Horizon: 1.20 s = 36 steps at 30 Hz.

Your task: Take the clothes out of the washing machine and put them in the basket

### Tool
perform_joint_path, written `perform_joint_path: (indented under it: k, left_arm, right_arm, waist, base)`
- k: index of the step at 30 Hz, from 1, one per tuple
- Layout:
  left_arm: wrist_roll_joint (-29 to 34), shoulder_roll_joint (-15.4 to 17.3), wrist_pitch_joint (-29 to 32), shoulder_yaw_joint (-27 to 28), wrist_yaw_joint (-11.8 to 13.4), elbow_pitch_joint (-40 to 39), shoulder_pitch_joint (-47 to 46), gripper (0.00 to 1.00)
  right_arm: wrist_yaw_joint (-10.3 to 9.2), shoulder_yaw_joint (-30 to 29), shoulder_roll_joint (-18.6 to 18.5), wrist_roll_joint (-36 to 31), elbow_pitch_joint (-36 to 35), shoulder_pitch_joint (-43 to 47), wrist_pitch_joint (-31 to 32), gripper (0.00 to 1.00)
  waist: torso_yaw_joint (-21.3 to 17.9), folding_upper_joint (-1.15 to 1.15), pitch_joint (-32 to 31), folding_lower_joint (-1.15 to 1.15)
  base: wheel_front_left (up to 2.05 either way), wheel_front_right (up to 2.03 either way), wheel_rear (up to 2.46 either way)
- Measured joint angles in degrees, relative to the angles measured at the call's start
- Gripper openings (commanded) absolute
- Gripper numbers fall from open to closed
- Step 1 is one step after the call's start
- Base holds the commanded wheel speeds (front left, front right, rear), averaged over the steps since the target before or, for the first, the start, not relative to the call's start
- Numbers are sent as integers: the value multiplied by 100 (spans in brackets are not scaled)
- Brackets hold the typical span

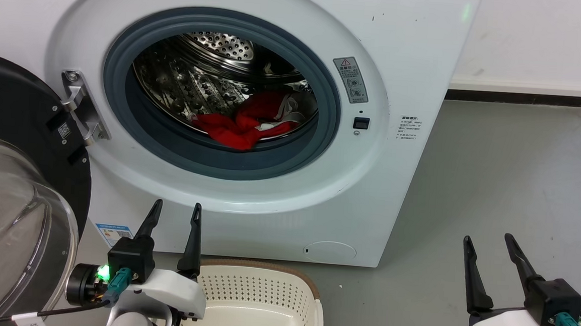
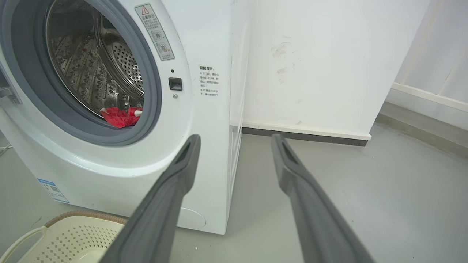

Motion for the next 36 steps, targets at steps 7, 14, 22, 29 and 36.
perform_joint_path:
  k: [7,14,22,29,36]
  left_arm:
    - [10,-13,0,13,2,71,0,100]
    - [57,-20,0,33,18,86,0,100]
    - [104,45,-7,126,-11,365,-420,100]
    - [76,219,-8,198,-83,1071,-1305,100]
    - [43,568,70,241,-168,2013,-2480,100]
  right_arm:
    - [0,-11,0,21,32,-1,-27,100]
    - [0,10,0,24,57,-2,-41,100]
    - [0,119,0,-51,-48,-158,-31,100]
    - [0,270,0,-41,-120,-413,-46,100]
    - [0,447,-2,89,-118,-738,-124,100]
  waist:
    - [0,0,-2,0]
    - [-12,0,0,0]
    - [-137,0,271,0]
    - [-342,0,764,0]
    - [-637,0,1402,1]
  base:
    - [0,0,0]
    - [0,0,0]
    - [0,0,0]
    - [0,0,0]
    - [0,0,0]
